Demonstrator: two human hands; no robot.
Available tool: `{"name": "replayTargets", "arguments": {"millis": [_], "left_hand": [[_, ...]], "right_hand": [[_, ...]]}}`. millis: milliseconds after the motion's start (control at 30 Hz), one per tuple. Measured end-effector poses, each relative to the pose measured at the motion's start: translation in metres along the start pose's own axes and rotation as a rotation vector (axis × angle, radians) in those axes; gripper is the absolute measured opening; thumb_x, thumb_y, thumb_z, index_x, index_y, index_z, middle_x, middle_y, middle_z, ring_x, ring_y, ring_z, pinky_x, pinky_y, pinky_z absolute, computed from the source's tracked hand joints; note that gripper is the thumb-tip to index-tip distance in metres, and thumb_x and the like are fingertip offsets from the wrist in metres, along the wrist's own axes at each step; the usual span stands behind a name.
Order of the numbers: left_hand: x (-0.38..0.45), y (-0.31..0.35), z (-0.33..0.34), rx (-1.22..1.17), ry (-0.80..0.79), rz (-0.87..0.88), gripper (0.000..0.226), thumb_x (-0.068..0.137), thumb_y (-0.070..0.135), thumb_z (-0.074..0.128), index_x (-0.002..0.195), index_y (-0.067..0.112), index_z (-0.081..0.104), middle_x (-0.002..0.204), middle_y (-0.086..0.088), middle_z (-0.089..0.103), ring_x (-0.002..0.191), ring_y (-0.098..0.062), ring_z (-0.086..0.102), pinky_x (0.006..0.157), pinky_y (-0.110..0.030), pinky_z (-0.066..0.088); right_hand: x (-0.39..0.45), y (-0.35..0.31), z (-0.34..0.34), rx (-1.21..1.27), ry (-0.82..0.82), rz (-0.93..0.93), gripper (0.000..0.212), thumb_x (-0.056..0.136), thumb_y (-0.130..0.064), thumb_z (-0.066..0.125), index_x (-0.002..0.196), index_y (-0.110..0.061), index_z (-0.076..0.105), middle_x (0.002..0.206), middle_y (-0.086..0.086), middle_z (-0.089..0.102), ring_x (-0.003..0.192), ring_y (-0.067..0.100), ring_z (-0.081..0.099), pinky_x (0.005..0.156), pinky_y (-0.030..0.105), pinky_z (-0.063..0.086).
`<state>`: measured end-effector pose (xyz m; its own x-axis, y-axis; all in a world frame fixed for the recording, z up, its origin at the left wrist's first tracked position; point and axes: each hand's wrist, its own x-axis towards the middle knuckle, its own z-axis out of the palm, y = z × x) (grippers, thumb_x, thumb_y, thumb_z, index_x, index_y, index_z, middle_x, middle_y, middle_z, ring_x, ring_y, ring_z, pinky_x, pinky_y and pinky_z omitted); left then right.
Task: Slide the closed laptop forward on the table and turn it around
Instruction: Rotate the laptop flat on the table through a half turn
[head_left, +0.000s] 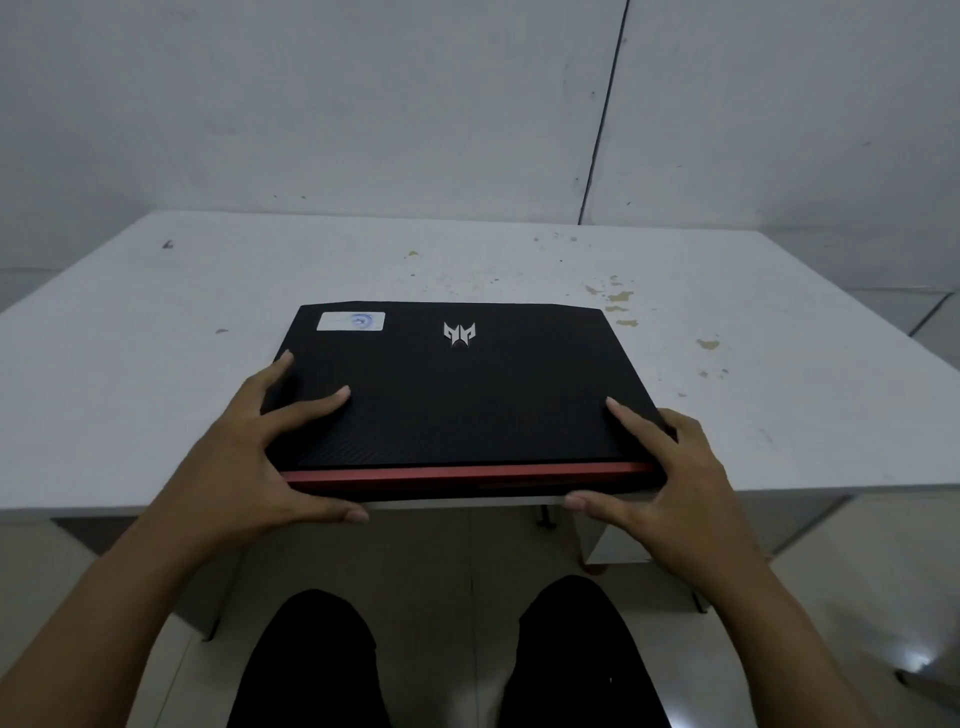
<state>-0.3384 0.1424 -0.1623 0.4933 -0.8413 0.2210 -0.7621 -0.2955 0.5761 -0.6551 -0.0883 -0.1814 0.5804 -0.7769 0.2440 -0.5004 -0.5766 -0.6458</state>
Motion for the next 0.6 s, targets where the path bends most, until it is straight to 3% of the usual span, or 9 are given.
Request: {"name": "replayTargets", "arguments": {"millis": [100, 267, 400, 600], "left_hand": [[-0.003, 0.000, 0.003, -0.023, 0.039, -0.007, 0.112, 0.030, 0.085, 0.082, 0.135, 0.062, 0.054, 0.164, 0.019, 0.025, 0.147, 0.002, 0.027, 0.112, -0.033, 0.035], [-0.003, 0.003, 0.004, -0.065, 0.054, -0.049, 0.112, 0.026, 0.085, 0.082, 0.133, 0.064, 0.055, 0.163, 0.022, 0.027, 0.148, -0.002, 0.029, 0.113, -0.038, 0.036], [-0.004, 0.010, 0.005, -0.070, 0.066, -0.096, 0.114, 0.023, 0.081, 0.086, 0.132, 0.064, 0.055, 0.164, 0.023, 0.026, 0.148, -0.003, 0.030, 0.114, -0.040, 0.036], [-0.006, 0.019, 0.012, -0.064, 0.120, -0.174, 0.120, 0.024, 0.073, 0.090, 0.138, 0.056, 0.055, 0.167, 0.018, 0.022, 0.150, -0.009, 0.028, 0.115, -0.044, 0.036]], "right_hand": [[0.004, 0.002, 0.003, 0.050, 0.005, -0.041, 0.106, 0.055, -0.074, 0.080, 0.150, -0.044, 0.045, 0.148, -0.007, 0.039, 0.128, -0.002, 0.036, 0.106, 0.017, 0.038], [0.012, 0.007, 0.001, 0.010, -0.053, -0.075, 0.108, 0.058, -0.075, 0.077, 0.154, -0.039, 0.041, 0.151, -0.008, 0.037, 0.130, 0.001, 0.035, 0.107, 0.026, 0.040], [0.022, 0.006, -0.003, 0.054, -0.107, -0.061, 0.111, 0.054, -0.080, 0.078, 0.152, -0.041, 0.042, 0.146, -0.016, 0.036, 0.127, 0.001, 0.039, 0.098, 0.011, 0.038], [0.055, 0.002, -0.011, 0.092, -0.244, -0.017, 0.107, 0.055, -0.062, 0.088, 0.151, -0.045, 0.043, 0.149, -0.014, 0.035, 0.134, 0.008, 0.041, 0.103, 0.022, 0.038]]}}
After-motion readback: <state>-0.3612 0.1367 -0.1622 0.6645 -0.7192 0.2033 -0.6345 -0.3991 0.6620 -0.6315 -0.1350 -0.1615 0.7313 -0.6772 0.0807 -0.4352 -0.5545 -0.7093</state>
